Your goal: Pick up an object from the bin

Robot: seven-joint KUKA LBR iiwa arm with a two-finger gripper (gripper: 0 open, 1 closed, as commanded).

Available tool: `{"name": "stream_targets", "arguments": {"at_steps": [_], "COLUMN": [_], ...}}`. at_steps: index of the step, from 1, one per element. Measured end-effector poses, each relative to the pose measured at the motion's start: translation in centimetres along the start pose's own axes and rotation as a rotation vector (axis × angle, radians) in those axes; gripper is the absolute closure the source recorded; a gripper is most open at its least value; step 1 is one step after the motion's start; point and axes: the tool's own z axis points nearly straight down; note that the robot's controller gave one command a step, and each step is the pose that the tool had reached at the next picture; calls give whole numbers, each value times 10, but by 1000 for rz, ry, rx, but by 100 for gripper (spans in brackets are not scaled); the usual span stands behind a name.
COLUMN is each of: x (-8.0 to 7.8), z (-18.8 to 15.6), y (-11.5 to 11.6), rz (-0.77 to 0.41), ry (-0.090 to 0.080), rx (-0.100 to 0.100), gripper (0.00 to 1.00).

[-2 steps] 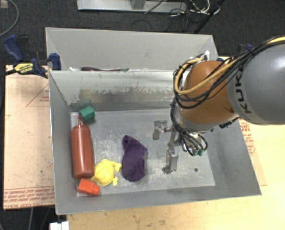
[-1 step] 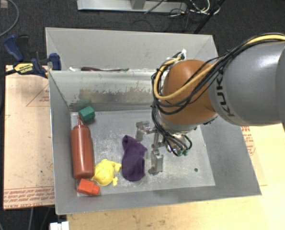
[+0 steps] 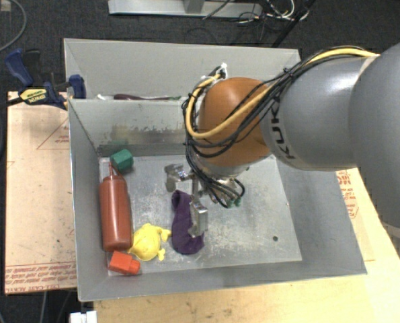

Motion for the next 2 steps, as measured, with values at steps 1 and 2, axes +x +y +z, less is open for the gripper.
{"name": "stream_targets", "arguments": {"at_steps": [1, 2], "x": [18, 18], "z": [64, 64], "y": [-26, -26], "rz": [-273, -273], "ry": [12, 11], "rx": [-3, -3], "gripper": [100, 100]}}
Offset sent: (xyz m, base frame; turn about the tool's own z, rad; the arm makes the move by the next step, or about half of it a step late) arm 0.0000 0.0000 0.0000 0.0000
